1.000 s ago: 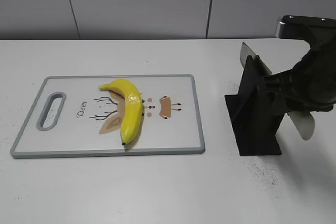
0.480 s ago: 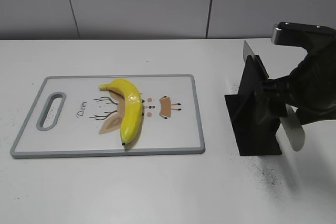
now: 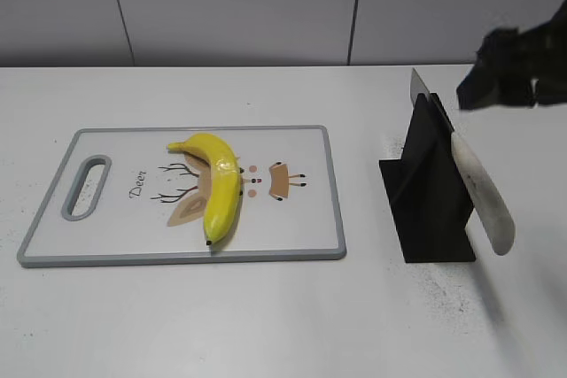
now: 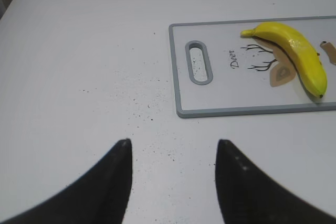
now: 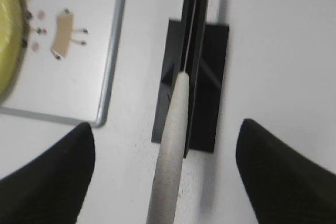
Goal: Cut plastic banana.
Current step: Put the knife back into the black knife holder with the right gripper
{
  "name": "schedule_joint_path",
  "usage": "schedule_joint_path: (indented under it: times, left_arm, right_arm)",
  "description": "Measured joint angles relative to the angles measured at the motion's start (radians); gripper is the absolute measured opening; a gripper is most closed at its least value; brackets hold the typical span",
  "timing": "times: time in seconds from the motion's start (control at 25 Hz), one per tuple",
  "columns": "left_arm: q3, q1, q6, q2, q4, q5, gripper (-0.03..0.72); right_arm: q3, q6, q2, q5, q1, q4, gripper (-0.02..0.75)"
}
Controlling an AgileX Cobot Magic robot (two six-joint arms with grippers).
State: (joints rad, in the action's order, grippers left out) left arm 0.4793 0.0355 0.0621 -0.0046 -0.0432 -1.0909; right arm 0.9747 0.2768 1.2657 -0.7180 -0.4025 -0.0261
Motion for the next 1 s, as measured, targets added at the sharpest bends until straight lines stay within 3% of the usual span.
schedule_joint_path:
  times: [0.32, 1.0]
  left_arm:
    - [0.000, 0.000, 0.000, 0.000, 0.000, 0.000, 0.490]
    - [0.000, 0.000, 0.000, 0.000, 0.000, 0.000, 0.490]
  right_arm:
    - [0.032, -0.253, -0.318, -0.038, 0.000, 0.005, 0.589]
    - [-0.408, -0.321, -1.028, -0.272, 0.000, 0.002, 0.583]
